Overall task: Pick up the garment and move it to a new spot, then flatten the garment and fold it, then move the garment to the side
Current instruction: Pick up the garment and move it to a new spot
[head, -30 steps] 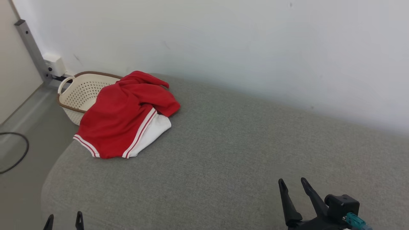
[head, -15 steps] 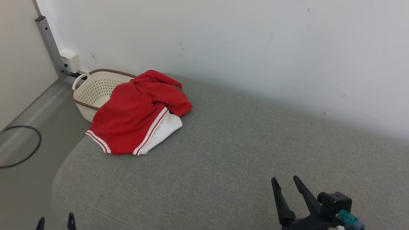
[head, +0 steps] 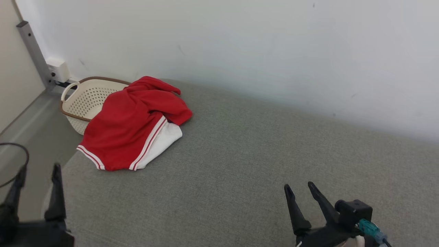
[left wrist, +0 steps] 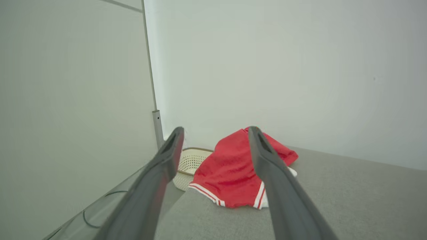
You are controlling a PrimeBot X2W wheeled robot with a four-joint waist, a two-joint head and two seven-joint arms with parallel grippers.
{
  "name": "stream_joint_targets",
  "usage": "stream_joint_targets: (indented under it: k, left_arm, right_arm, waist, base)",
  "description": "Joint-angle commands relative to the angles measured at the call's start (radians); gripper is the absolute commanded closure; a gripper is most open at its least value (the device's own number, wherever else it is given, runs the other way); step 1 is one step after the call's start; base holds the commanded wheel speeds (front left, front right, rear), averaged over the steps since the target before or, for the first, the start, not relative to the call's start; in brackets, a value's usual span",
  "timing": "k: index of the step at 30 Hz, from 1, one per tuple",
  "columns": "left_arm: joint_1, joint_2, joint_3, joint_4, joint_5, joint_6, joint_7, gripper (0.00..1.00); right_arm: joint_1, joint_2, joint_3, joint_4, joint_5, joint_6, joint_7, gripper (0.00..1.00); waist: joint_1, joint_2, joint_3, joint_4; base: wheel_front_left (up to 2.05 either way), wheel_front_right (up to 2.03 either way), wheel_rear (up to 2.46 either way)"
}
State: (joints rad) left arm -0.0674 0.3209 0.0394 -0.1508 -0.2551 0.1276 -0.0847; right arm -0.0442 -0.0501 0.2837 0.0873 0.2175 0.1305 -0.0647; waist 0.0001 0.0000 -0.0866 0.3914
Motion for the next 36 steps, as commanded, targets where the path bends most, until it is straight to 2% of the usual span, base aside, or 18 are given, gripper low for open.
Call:
stream_joint_targets:
  k: [1, 5, 7, 9, 19, 27, 31, 36]
  left_arm:
    - [-0.047, 0.018, 0.014, -0.006, -0.009, -0.005, -0.002, 0.0]
    - [-0.176, 0.053, 0.033, 0.021, -0.041, -0.04, -0.009, 0.0]
    - [-0.215, 0.053, 0.035, 0.032, -0.059, -0.05, -0.017, 0.0]
    - [-0.271, 0.077, 0.035, 0.07, -0.062, -0.069, -0.017, 0.0]
    - [-0.536, 0.124, 0.04, 0.284, -0.12, -0.134, -0.031, 0.0]
    - [-0.691, 0.179, 0.054, 0.472, -0.156, -0.17, -0.011, 0.0]
    - [-0.756, 0.224, 0.036, 0.603, -0.133, -0.183, -0.002, 0.0]
    - [-0.803, 0.244, 0.012, 0.724, -0.127, -0.195, 0.026, 0.0]
  right_arm:
    - [-0.03, -0.001, 0.004, -0.011, -0.007, 0.0, -0.002, 0.0]
    - [-0.067, -0.001, 0.01, -0.022, -0.02, 0.0, 0.006, 0.0]
    - [-0.076, -0.001, 0.009, -0.025, -0.023, 0.0, 0.007, 0.0]
    - [-0.093, -0.001, 0.007, -0.029, -0.029, 0.0, 0.007, 0.0]
    - [-0.161, -0.001, -0.001, -0.043, -0.049, 0.0, -0.001, 0.0]
    - [-0.192, -0.001, -0.003, -0.063, -0.056, 0.0, -0.01, 0.0]
    - [-0.201, -0.001, 0.002, -0.063, -0.051, 0.0, -0.021, 0.0]
    - [-0.21, -0.001, 0.001, -0.06, -0.049, 0.0, -0.027, 0.0]
  waist:
    - [-0.0001, 0.0, 0.047, -0.053]
    - [-0.0001, 0.0, 0.103, -0.107]
    - [-0.0001, 0.0, 0.114, -0.118]
    - [-0.0001, 0.0, 0.139, -0.143]
    - [-0.0001, 0.0, 0.241, -0.25]
    - [-0.0001, 0.0, 0.309, -0.325]
    - [-0.0001, 0.0, 0.337, -0.369]
    - [-0.0001, 0.0, 0.357, -0.4]
  base:
    - [0.0, 0.0, 0.0]
    - [0.0, 0.0, 0.0]
    - [0.0, 0.0, 0.0]
    - [0.0, 0.0, 0.0]
    - [0.0, 0.0, 0.0]
    - [0.0, 0.0, 0.0]
    - [0.0, 0.0, 0.0]
    - [0.0, 0.0, 0.0]
